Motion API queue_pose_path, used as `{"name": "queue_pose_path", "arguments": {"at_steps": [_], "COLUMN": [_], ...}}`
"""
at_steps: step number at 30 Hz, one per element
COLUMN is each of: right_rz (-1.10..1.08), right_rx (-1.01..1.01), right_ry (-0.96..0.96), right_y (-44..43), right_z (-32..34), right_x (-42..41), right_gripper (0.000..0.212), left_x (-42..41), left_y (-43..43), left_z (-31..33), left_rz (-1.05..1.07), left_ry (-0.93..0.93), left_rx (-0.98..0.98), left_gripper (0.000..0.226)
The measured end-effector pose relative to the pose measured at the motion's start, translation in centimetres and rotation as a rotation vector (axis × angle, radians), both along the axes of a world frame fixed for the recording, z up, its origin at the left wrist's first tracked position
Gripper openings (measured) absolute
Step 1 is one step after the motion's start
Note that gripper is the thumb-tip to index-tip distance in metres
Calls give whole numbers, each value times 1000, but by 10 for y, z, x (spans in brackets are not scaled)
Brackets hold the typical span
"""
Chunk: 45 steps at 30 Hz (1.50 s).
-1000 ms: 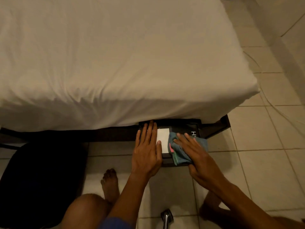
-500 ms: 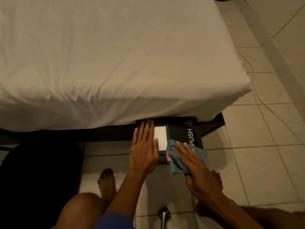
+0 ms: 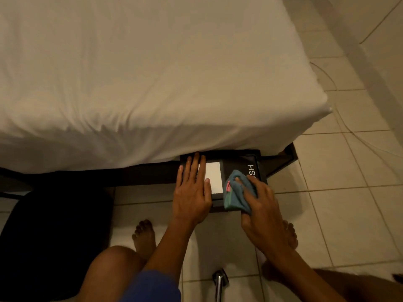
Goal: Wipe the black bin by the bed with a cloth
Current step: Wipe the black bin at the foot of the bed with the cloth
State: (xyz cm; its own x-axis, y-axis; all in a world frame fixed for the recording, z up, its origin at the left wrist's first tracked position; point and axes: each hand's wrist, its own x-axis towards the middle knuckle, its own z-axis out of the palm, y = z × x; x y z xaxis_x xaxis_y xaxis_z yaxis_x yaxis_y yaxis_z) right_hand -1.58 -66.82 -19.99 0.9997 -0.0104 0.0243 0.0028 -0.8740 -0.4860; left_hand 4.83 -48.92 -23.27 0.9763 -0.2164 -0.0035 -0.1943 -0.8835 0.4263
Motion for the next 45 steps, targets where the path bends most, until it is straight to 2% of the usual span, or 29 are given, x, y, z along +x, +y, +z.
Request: {"name": "queue_pose_path", "arguments": {"at_steps": [4, 9, 18, 23, 26, 30, 36, 39, 41, 45], "right_rz": [-40, 6, 83, 104, 171, -63, 71, -126, -182, -257], "right_rx": [-31, -82, -125, 0, 19, 145, 96, 246, 250, 275], "right_ry": [14, 42, -39, 32, 3, 32, 6, 8, 23, 90], "right_y": [5, 1, 0, 12, 3, -18, -2, -17, -16, -30], "right_z": [2, 0, -13, -14, -11, -8, -16, -17, -15, -16], "right_x": [-4, -13, 5, -13, -23, 1, -25, 10, 27, 45], "right_gripper": [69, 72, 74, 73, 71, 77, 81, 83, 75, 73], "left_x": [9, 5, 6, 6, 5, 5, 3, 6, 7, 5], "left_y": [2, 8, 5, 3, 3, 0, 3, -1, -3, -1], "left_z": [2, -5, -2, -2, -1, -1, -4, -3, -2, -2], "left_rz": [-65, -118, -72, -44, -43, -41, -42, -32, -32, -33], "left_ry": [-35, -8, 0, -3, 8, 0, 21, -7, -11, 3], "left_rx": [71, 4, 44, 49, 64, 71, 74, 63, 60, 43], "left_gripper": [65, 65, 66, 67, 66, 67, 67, 66, 66, 65]}}
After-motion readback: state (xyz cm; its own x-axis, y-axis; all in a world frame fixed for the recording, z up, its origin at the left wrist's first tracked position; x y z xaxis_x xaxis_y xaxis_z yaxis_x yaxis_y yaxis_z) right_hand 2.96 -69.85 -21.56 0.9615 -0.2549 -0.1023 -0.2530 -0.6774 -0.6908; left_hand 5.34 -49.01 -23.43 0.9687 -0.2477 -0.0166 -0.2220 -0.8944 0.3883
